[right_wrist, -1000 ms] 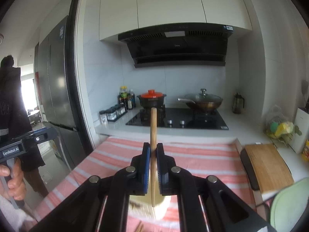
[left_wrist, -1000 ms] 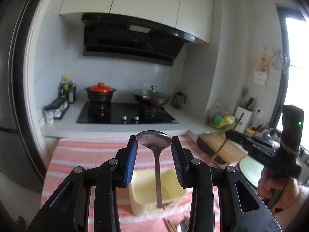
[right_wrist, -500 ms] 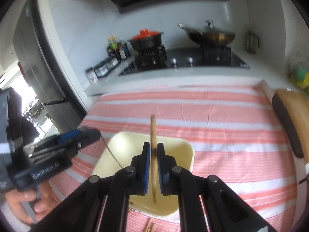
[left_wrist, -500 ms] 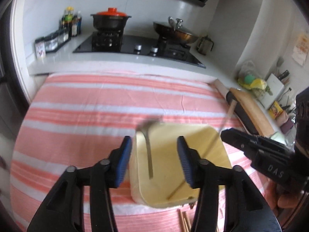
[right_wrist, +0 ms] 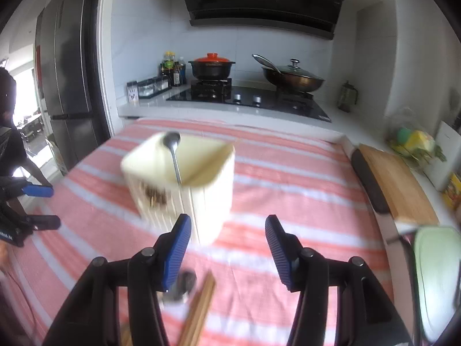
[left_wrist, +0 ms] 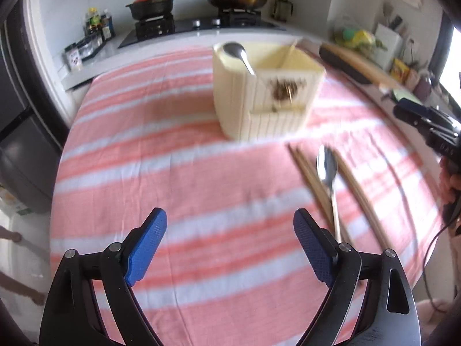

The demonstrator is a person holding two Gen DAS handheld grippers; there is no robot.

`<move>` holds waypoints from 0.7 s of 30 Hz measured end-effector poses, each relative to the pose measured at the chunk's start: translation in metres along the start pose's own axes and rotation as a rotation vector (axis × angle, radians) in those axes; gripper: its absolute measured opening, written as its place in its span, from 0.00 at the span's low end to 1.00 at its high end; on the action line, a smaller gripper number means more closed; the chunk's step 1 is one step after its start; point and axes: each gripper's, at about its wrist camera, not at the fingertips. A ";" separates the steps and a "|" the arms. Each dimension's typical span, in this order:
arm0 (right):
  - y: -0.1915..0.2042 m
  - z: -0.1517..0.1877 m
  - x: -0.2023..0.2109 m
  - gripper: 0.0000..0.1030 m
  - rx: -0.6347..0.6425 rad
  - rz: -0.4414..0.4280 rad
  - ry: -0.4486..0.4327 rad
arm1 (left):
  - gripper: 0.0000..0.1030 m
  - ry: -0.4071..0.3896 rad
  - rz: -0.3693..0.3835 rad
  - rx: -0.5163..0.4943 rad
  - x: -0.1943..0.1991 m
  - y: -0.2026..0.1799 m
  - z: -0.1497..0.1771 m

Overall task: Organize utensils
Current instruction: 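Lift the spoon into the cream holder with the left tool while the right tool drops its chopstick in, then move both open tools down over the remaining chopsticks beside the spoon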

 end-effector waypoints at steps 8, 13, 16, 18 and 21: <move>-0.012 0.111 0.055 0.53 -0.109 0.190 0.008 | 0.88 -0.045 -0.037 0.042 0.006 -0.030 0.068; -0.026 0.139 0.075 0.53 -0.186 0.213 0.026 | 0.88 -0.106 -0.008 0.111 0.020 -0.032 0.079; -0.033 0.147 0.082 0.53 -0.212 0.228 0.040 | 0.92 -0.130 -0.023 0.139 0.028 -0.031 0.085; -0.033 0.149 0.083 0.53 -0.235 0.224 0.050 | 0.92 -0.128 -0.012 0.163 0.028 -0.030 0.091; -0.029 0.155 0.084 0.53 -0.251 0.191 0.068 | 0.92 -0.086 0.024 0.184 0.018 -0.035 0.099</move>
Point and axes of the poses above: each gripper's, at about its wrist camera, not at the fingertips, and x roughly against the way its jaws point, y to its left, z to its underside, and after that the axes turned 4 degrees about -y, right-handed
